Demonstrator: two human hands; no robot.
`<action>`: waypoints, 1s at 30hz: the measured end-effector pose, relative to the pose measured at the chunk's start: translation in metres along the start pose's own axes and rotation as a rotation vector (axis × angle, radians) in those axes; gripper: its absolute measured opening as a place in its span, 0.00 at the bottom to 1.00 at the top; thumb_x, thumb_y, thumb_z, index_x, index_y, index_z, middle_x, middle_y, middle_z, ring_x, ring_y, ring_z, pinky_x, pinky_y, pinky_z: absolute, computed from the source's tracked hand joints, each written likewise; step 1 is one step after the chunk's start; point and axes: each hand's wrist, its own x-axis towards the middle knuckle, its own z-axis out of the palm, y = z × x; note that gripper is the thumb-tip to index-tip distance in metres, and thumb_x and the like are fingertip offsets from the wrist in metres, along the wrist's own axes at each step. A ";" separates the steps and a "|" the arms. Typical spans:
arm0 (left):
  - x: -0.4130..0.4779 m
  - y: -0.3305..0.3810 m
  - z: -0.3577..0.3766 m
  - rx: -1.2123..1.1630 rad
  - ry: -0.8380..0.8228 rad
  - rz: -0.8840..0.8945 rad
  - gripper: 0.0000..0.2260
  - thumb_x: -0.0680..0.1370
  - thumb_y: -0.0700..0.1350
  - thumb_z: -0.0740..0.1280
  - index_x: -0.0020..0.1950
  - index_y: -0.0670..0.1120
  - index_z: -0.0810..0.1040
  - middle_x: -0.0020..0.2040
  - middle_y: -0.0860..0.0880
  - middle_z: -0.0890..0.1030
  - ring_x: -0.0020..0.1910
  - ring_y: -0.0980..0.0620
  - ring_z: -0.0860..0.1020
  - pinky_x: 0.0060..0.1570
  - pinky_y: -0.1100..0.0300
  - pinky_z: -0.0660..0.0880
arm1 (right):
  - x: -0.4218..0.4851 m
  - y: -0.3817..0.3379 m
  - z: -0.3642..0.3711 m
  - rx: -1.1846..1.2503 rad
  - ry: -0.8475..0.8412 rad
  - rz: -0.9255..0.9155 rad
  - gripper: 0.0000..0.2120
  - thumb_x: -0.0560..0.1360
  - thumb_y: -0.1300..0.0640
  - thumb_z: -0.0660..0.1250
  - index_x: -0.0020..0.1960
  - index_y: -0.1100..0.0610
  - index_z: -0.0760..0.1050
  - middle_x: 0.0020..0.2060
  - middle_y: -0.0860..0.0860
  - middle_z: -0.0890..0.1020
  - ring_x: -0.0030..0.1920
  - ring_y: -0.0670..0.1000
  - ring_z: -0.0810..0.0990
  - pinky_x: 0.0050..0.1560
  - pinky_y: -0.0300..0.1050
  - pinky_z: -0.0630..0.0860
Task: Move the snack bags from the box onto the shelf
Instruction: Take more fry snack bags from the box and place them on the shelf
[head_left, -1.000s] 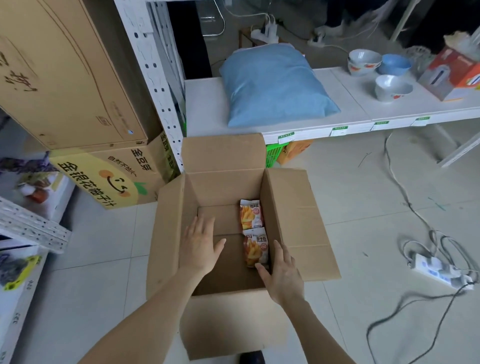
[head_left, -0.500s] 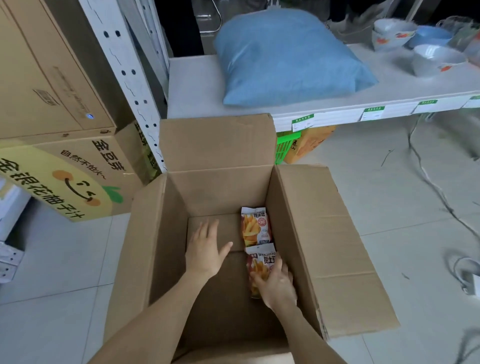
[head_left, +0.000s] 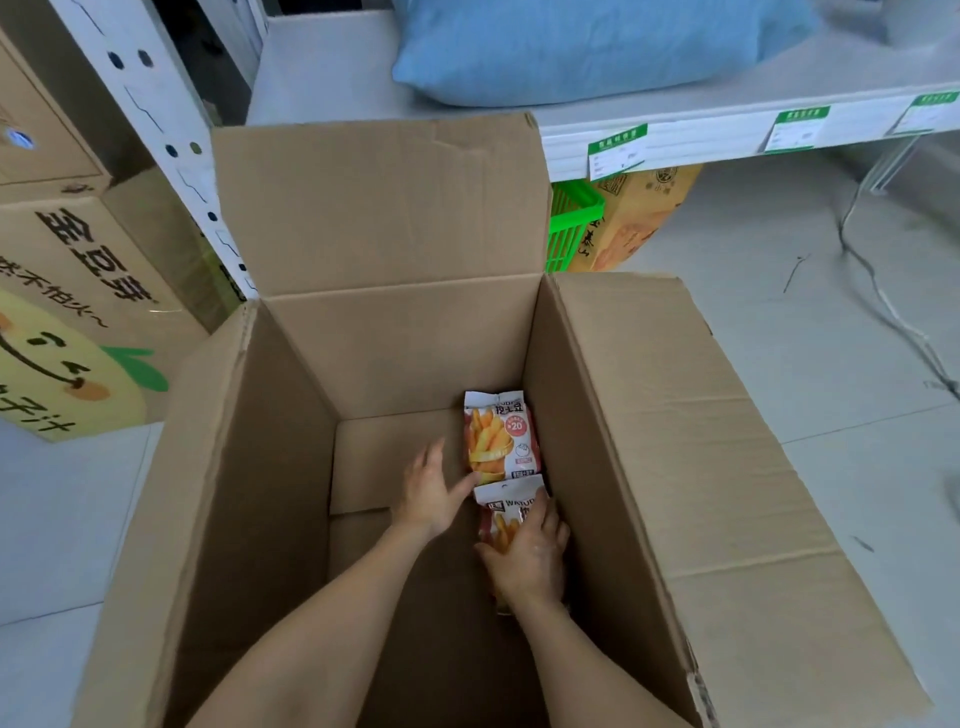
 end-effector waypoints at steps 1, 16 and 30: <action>0.006 -0.001 0.006 -0.058 -0.021 -0.024 0.37 0.77 0.60 0.66 0.80 0.49 0.53 0.78 0.45 0.59 0.77 0.44 0.57 0.71 0.46 0.62 | 0.003 0.001 0.003 -0.004 0.006 0.000 0.51 0.70 0.47 0.74 0.78 0.54 0.43 0.78 0.53 0.52 0.77 0.56 0.49 0.74 0.54 0.60; 0.061 -0.005 0.035 -0.460 -0.113 -0.118 0.40 0.74 0.49 0.74 0.79 0.47 0.55 0.67 0.45 0.74 0.66 0.45 0.73 0.65 0.45 0.72 | 0.025 0.006 0.023 -0.130 0.105 0.075 0.52 0.68 0.42 0.74 0.77 0.61 0.47 0.72 0.56 0.61 0.72 0.56 0.58 0.69 0.48 0.64; 0.044 -0.033 0.015 -0.722 0.004 -0.241 0.29 0.77 0.41 0.70 0.76 0.46 0.62 0.66 0.44 0.71 0.58 0.48 0.73 0.37 0.58 0.78 | 0.027 0.010 0.011 0.122 0.113 0.017 0.40 0.66 0.52 0.79 0.71 0.57 0.63 0.67 0.53 0.65 0.70 0.55 0.65 0.64 0.48 0.71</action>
